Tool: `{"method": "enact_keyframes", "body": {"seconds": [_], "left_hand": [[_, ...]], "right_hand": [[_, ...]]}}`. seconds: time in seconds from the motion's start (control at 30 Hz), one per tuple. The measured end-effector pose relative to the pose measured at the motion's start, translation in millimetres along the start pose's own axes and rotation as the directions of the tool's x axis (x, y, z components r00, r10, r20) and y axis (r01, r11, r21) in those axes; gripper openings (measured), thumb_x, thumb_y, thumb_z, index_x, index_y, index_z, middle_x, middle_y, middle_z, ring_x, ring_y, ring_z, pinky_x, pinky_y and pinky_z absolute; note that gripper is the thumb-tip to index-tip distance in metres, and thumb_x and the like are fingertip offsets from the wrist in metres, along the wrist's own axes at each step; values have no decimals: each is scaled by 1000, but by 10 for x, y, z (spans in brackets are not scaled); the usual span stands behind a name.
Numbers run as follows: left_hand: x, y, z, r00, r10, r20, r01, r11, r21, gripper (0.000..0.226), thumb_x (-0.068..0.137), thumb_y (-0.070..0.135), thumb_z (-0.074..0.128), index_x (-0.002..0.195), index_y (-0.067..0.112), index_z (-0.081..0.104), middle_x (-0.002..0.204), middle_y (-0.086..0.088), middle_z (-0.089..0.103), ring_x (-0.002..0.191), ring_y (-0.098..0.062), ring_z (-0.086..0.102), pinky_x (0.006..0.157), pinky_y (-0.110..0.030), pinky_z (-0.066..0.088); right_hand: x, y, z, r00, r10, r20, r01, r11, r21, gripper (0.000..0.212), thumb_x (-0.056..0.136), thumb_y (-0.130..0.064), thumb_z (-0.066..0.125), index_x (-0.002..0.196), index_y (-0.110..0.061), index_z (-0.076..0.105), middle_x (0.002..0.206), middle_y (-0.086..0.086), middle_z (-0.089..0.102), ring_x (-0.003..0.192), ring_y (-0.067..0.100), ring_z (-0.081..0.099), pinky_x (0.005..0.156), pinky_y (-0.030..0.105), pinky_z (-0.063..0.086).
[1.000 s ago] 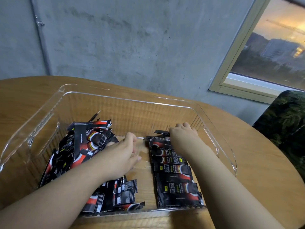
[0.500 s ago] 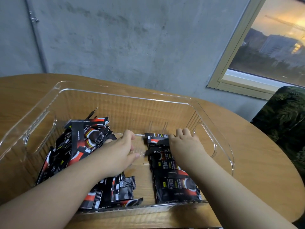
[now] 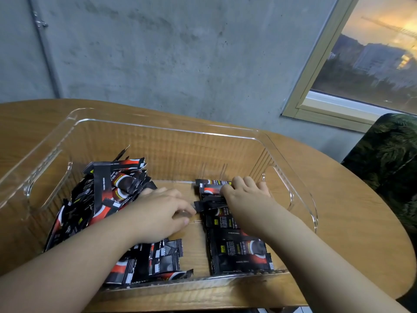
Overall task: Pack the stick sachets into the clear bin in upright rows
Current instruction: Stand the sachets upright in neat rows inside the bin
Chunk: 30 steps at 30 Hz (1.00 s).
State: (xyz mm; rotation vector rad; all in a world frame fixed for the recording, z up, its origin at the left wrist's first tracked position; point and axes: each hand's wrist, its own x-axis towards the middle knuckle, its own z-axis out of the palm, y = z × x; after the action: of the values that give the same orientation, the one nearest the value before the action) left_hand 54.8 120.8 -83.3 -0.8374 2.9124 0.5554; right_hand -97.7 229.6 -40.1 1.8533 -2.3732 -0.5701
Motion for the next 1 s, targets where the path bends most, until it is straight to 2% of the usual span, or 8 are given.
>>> {"method": "enact_keyframes", "body": {"seconds": [0.1, 0.2, 0.4, 0.5, 0.6, 0.67, 0.83, 1.0], "left_hand": [[3, 12, -2, 999, 27, 22, -28, 999, 45, 38, 99, 46, 38, 136, 52, 39, 140, 25, 33, 129, -5, 25, 109, -32, 15], [0, 23, 3, 998, 32, 44, -36, 996, 81, 43, 100, 44, 35, 142, 52, 29, 146, 24, 27, 133, -6, 19, 110, -32, 13], [4, 36, 12, 997, 35, 70, -44, 991, 125, 50, 100, 43, 33, 147, 48, 16, 150, 20, 19, 136, -8, 14, 110, -31, 10], [1, 39, 16, 998, 34, 50, -39, 992, 116, 50, 99, 43, 36, 146, 46, 21, 150, 18, 20, 136, -8, 14, 111, -32, 11], [-4, 43, 7, 999, 35, 14, -35, 998, 55, 36, 98, 39, 40, 133, 48, 38, 144, 19, 27, 134, -6, 18, 110, -32, 13], [-8, 46, 4, 999, 41, 8, -41, 998, 37, 30, 98, 37, 40, 126, 49, 42, 140, 20, 29, 132, -5, 20, 109, -32, 13], [-7, 51, 0, 999, 35, 31, -37, 997, 73, 42, 100, 37, 35, 139, 52, 30, 146, 20, 24, 133, -7, 18, 110, -32, 13], [-10, 54, 4, 998, 31, 47, -35, 996, 87, 48, 100, 37, 32, 144, 52, 20, 147, 21, 22, 133, -8, 17, 110, -30, 12]], "right_hand": [[-12, -4, 48, 1000, -2, 28, 2, 1000, -7, 57, 83, -5, 58, 133, -10, 32, 129, 10, 35, 119, 28, 33, 96, 38, 29], [-26, 12, 95, 1000, 17, -6, -17, 1000, 12, 55, 83, -5, 56, 132, -13, 34, 129, 8, 38, 119, 27, 34, 98, 40, 29], [40, -30, 166, 994, 53, -96, -45, 995, 84, 33, 93, -20, 56, 123, -14, 45, 123, 4, 48, 115, 25, 40, 89, 36, 31], [69, -59, 168, 994, 53, -92, -44, 994, 102, 29, 93, -18, 55, 121, -13, 49, 121, 5, 51, 115, 25, 41, 91, 36, 33], [60, -58, 137, 993, 57, -100, -46, 994, 102, 26, 91, -11, 52, 117, -12, 51, 119, 6, 53, 114, 26, 42, 89, 36, 33], [43, -49, 124, 994, 55, -89, -46, 993, 107, 28, 90, -7, 50, 118, -12, 50, 119, 6, 52, 114, 25, 42, 90, 36, 33], [10, -23, 108, 993, 84, -78, -73, 989, 129, 34, 89, -6, 50, 122, -12, 47, 123, 6, 51, 117, 26, 42, 93, 36, 35], [8, -34, 93, 990, 79, -115, -56, 981, 187, 35, 89, -10, 54, 123, -16, 48, 121, 4, 52, 116, 25, 44, 89, 35, 36]]}}
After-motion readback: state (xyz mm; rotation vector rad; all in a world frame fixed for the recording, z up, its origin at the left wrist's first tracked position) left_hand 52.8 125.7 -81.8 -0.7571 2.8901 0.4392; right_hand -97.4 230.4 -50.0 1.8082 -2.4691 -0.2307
